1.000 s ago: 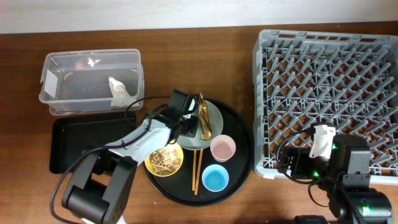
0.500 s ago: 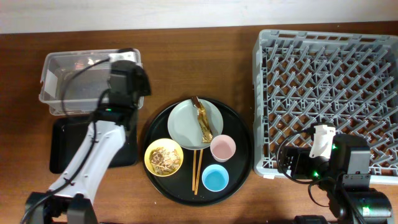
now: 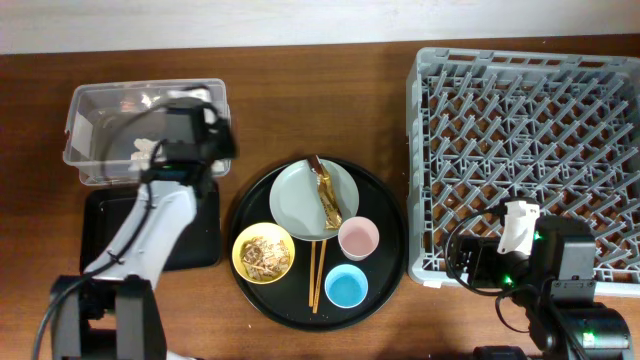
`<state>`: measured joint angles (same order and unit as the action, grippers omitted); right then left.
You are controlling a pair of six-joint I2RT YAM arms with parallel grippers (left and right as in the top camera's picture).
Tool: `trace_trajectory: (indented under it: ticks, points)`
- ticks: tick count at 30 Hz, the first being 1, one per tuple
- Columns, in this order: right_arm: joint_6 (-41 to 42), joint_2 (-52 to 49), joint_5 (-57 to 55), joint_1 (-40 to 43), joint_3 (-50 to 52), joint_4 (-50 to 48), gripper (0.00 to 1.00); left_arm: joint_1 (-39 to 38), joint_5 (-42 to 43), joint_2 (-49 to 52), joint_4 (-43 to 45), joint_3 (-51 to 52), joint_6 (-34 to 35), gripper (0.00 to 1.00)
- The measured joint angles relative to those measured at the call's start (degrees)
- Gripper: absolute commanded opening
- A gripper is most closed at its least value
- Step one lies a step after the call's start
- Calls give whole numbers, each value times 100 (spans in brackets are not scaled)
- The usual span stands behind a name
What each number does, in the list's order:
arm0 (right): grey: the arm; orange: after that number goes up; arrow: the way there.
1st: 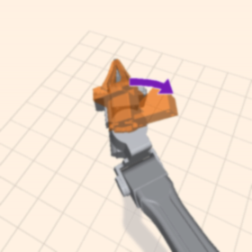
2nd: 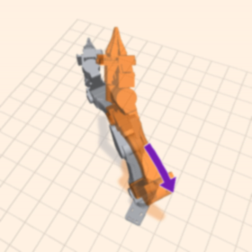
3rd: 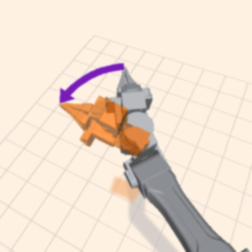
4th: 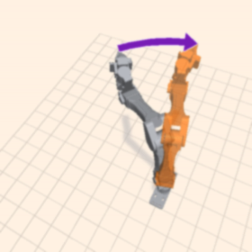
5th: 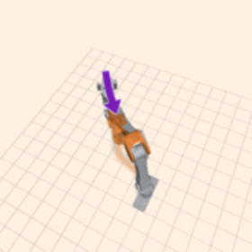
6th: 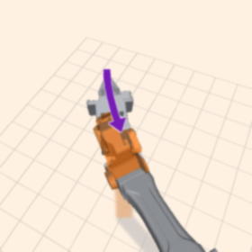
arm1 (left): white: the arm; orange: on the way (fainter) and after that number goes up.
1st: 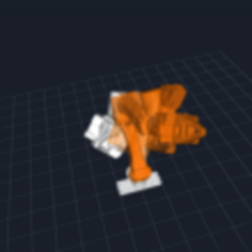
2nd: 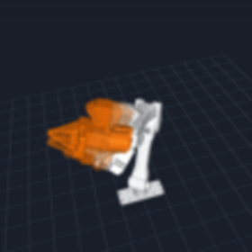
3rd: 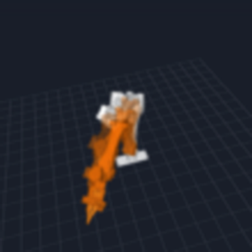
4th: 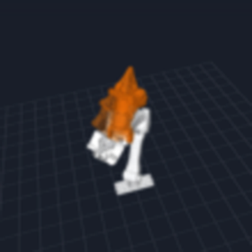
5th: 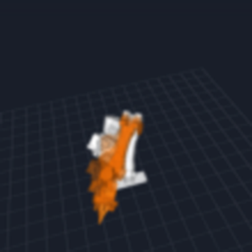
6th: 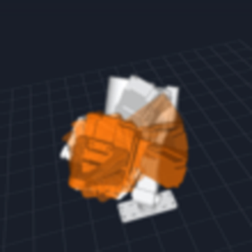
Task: Sort waste into correct bins and load items into the dishwasher rack
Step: 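Return the left gripper to the plate and grasp the gold wrapper, then drop the gold wrapper and tissue into the clear bin with left gripper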
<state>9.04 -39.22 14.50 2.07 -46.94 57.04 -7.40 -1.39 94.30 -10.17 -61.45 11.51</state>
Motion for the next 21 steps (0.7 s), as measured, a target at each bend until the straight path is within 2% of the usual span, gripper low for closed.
trace_trajectory:
  ticks: [3,7,9,11,13,14,15,16,21]
  points:
    - [4,0,0,0,0,11,98,-935,518,-2,-940,-26,208,59]
    - [2,0,0,0,0,13,98,-1860,699,153,-977,-31,931,59]
    - [4,0,2,0,0,22,98,-2267,743,608,-979,-33,1414,59]
    - [7,0,0,0,0,22,98,-2323,756,944,-953,-31,1751,58]
    - [7,0,0,0,0,22,98,-2319,833,1113,-822,-31,1880,44]
    - [2,0,0,0,0,24,98,-2323,876,1207,-695,-31,1958,17]
    - [4,0,0,0,0,24,98,-2326,898,1237,-603,-31,1980,4]
    - [0,0,2,0,0,24,98,-2326,918,1250,-564,-31,2020,0]
    - [4,0,2,0,0,52,98,-2315,951,1270,-474,-31,2048,0]
